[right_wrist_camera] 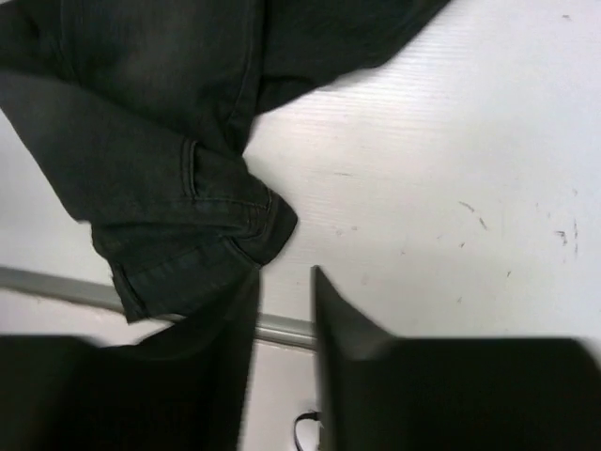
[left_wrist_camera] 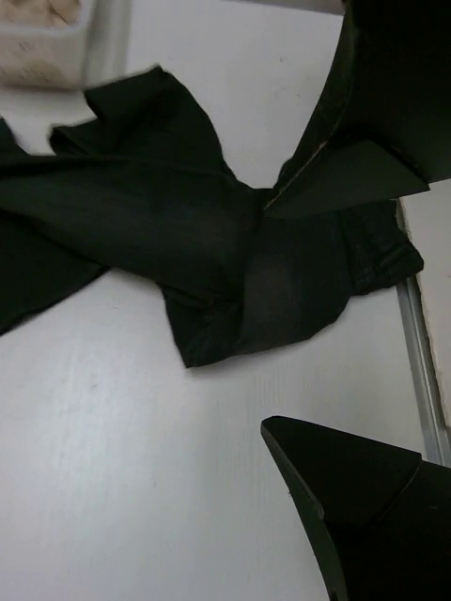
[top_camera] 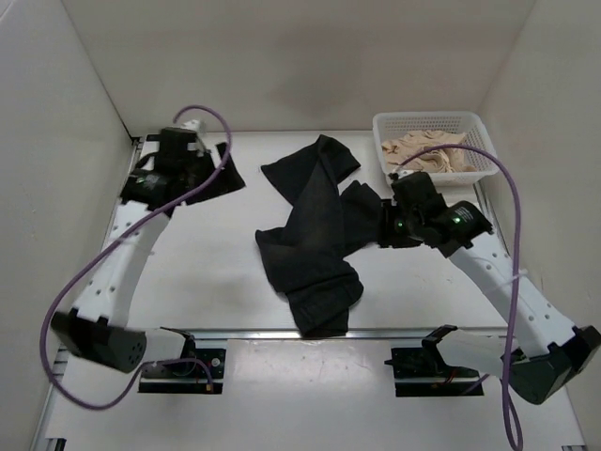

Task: Fold and stack the trousers
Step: Move the trousers to the center of the board, then flatten the trousers out

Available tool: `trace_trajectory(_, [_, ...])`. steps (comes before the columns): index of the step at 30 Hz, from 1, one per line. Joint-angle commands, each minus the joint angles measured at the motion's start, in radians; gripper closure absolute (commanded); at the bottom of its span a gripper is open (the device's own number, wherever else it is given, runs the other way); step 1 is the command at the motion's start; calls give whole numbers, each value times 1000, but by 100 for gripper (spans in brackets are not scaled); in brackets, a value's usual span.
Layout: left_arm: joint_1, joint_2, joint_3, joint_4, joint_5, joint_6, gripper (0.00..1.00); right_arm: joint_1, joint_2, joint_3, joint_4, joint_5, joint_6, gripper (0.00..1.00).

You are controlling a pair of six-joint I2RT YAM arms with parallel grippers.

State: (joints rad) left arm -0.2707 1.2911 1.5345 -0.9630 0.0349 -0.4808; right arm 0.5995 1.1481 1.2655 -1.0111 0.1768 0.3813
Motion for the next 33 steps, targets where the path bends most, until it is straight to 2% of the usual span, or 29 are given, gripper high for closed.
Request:
trace_trajectory(1, [-96,126,-88,4,37,-51,4,-66,-73,-27,26,37,105,76])
trace_trajectory(2, [-113,175,-103,16,28,-61,4,-75,-73,-67,45,-41,105,78])
trace_trajectory(3, [-137,195,-118,36,28,-71,2,-84,-82,-93,83,-92,105,66])
trace_trajectory(4, [-148,229,-157,53,19,-71,1,-84,-82,-156,109,-153,105,40])
trace_trajectory(5, [-148,246,-180,73,19,-71,1,-84,-82,-190,139,-219,105,19])
trace_trajectory(6, [-159,264,-203,93,19,-82,1,-75,-73,-225,199,-322,128,2])
trace_trajectory(8, [-159,337,-258,145,36,-82,1,-49,-62,-326,270,-394,151,0])
trace_trajectory(11, [-159,439,-296,217,100,-82,1,-14,-16,-380,377,-437,188,0])
trace_trajectory(14, [-134,517,-306,254,164,-73,3,-1,48,-391,439,-389,199,0])
trace_trajectory(15, [-122,557,-306,263,174,-73,9,-1,100,-379,454,-373,186,0])
trace_trajectory(16, [-122,569,-306,264,174,-73,29,-1,134,-367,477,-347,162,0])
trace_trajectory(17, [-113,570,-292,264,174,-73,40,-1,206,-351,489,-347,150,0])
trace_trajectory(18, [-113,570,-292,264,174,-64,52,-1,244,-319,505,-347,136,4])
trace_trajectory(19, [-113,570,-278,264,174,-64,63,-1,281,-299,531,-347,122,15])
trace_trajectory(20, [-102,554,-260,264,174,-64,81,11,353,-278,531,-347,98,30])
trace_trajectory(21, [-93,544,-249,264,174,-64,89,11,383,-252,531,-315,97,54])
trace_trajectory(23, [-62,510,-220,254,203,-52,89,20,448,-166,493,-231,75,98])
trace_trajectory(26, [-24,478,-81,207,237,-29,89,-35,542,105,358,-194,-17,100])
trace_trajectory(27, [-1,468,55,129,237,-13,89,-44,558,195,323,-183,-37,100])
trace_trajectory(28, [10,468,138,83,223,-4,89,-53,570,383,292,-163,-53,100])
trace_trajectory(30, [39,468,321,-11,205,8,89,-53,594,577,209,-126,-84,100])
trace_trajectory(31, [48,459,510,-90,195,8,89,-53,595,754,183,-76,-97,100])
trace_trajectory(33, [73,446,681,-134,183,8,89,-53,595,894,131,-37,-110,100])
